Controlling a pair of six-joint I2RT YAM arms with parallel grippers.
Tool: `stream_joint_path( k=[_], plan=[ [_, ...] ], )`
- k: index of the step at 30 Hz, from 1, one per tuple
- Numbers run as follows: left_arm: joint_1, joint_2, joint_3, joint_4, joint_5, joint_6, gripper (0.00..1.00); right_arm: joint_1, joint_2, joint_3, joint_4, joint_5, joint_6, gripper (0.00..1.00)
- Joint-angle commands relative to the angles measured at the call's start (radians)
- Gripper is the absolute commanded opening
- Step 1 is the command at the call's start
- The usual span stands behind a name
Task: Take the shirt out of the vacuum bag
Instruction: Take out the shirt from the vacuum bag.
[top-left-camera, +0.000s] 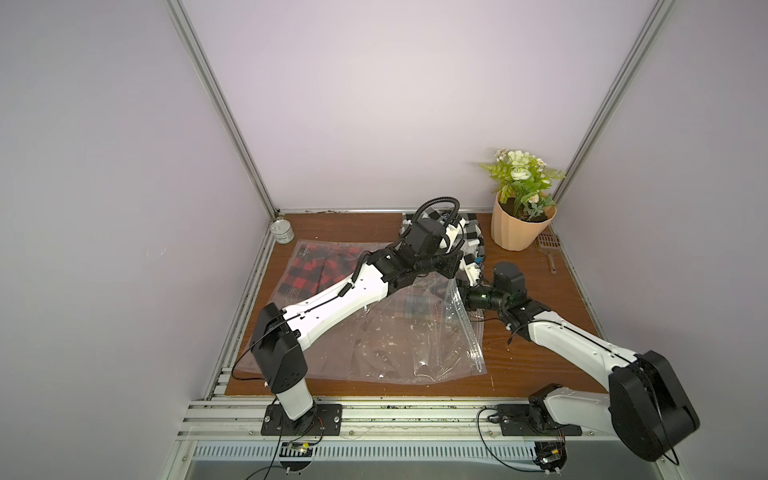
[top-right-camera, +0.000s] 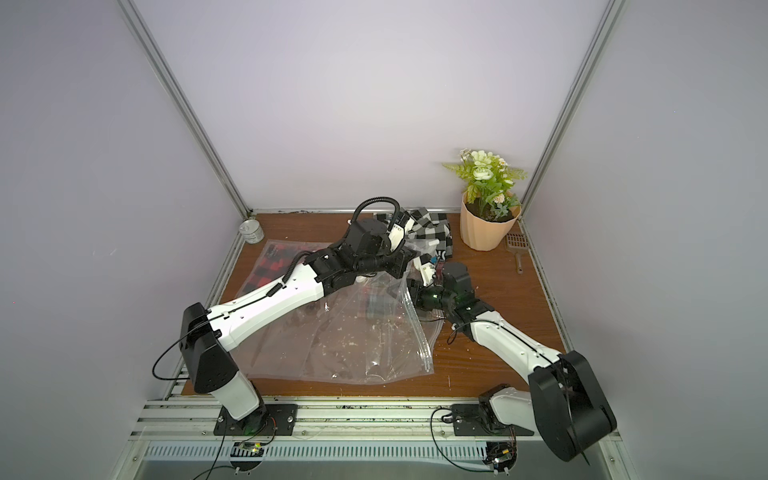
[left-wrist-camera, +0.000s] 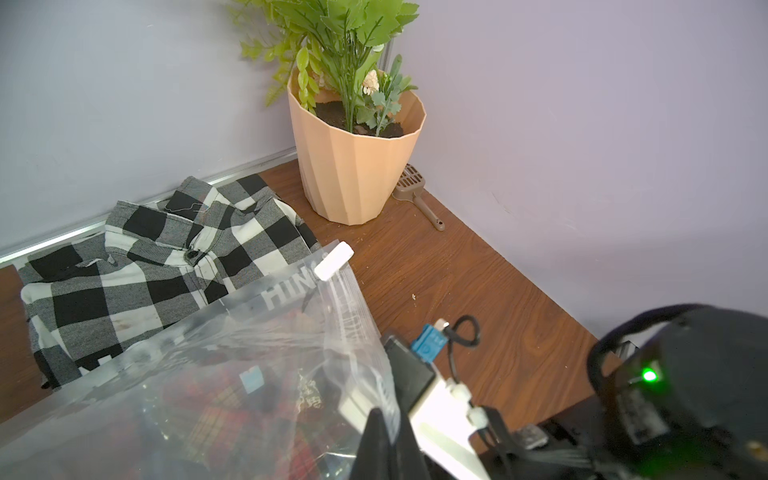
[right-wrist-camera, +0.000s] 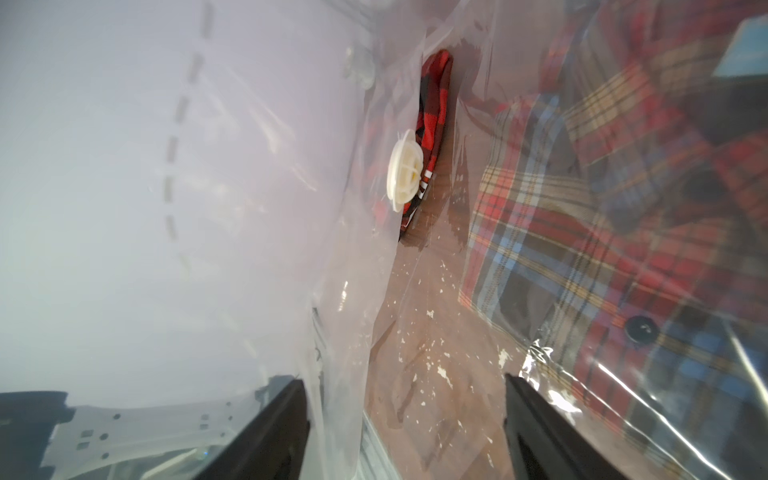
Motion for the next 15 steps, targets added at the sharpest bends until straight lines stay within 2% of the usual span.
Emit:
stream_joint_path(
  k=[1,9,15],
  plan=[
    [-0.019,-0.008,0.023,0.043,0.029,-0.014,0.01,0.035,0.071,-0.008,0.19,-0.045,0.05,0.78],
    [-0.023,-0.017,0.031,0.032,0.028,-0.012,0.01,0.075,0.281,0.002,0.508,-0.091,0.139,0.77],
    [-0.03,-0.007,0.059,0.02,0.033,-0.009,0.01,0.113,0.427,0.054,0.581,-0.076,0.17,0.76]
  ],
)
